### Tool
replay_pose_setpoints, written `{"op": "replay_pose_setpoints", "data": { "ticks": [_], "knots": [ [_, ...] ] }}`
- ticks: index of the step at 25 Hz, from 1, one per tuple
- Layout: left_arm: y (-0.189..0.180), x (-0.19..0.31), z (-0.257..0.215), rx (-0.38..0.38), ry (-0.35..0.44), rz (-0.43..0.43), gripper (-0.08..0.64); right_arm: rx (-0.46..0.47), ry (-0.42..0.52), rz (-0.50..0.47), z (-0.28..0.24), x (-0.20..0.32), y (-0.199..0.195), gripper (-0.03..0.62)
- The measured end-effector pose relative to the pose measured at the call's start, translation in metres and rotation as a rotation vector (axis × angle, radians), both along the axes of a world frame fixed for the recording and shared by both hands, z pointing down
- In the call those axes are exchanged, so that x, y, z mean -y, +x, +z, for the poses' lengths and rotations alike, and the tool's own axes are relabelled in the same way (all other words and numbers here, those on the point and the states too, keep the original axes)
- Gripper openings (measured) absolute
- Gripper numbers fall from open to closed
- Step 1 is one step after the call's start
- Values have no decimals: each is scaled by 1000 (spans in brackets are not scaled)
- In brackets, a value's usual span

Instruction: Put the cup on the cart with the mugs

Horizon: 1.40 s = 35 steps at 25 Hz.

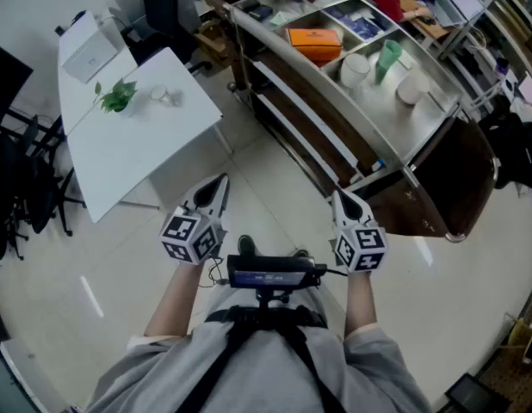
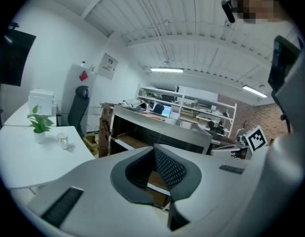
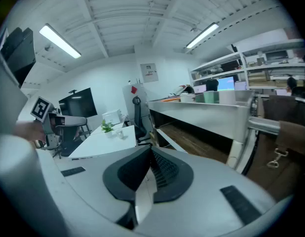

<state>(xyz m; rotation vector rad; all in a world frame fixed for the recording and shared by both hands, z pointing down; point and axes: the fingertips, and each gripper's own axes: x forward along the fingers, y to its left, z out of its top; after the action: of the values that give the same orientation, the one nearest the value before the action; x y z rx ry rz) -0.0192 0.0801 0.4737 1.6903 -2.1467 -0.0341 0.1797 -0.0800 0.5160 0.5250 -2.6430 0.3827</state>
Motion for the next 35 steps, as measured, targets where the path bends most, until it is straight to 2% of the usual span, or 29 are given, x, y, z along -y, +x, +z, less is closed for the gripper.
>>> {"op": "replay_pose_setpoints", "data": {
  "ticks": [9, 14, 20, 24, 30, 35],
  "knots": [
    [-69, -66, 15, -5, -7, -161, -3, 4, -5, -209, 5, -54, -113, -8],
    [-107, -101, 17, 2, -6, -231, -4, 9, -10, -290, 12, -82, -168, -8],
    [-146, -132, 10, 9, 13, -267, -3, 15, -10, -347, 9, -115, -220, -8],
    [-162, -139, 4, 18, 27, -260, -5, 28, 1, -361, 2, -126, -244, -8],
    [-178, -138, 6, -6, 22, -263, -5, 11, 3, -408, -5, -135, -271, -8],
    [-201, -124, 17, -27, -3, -299, -5, 2, -19, -460, 3, -123, -302, -8]
  ]
}}
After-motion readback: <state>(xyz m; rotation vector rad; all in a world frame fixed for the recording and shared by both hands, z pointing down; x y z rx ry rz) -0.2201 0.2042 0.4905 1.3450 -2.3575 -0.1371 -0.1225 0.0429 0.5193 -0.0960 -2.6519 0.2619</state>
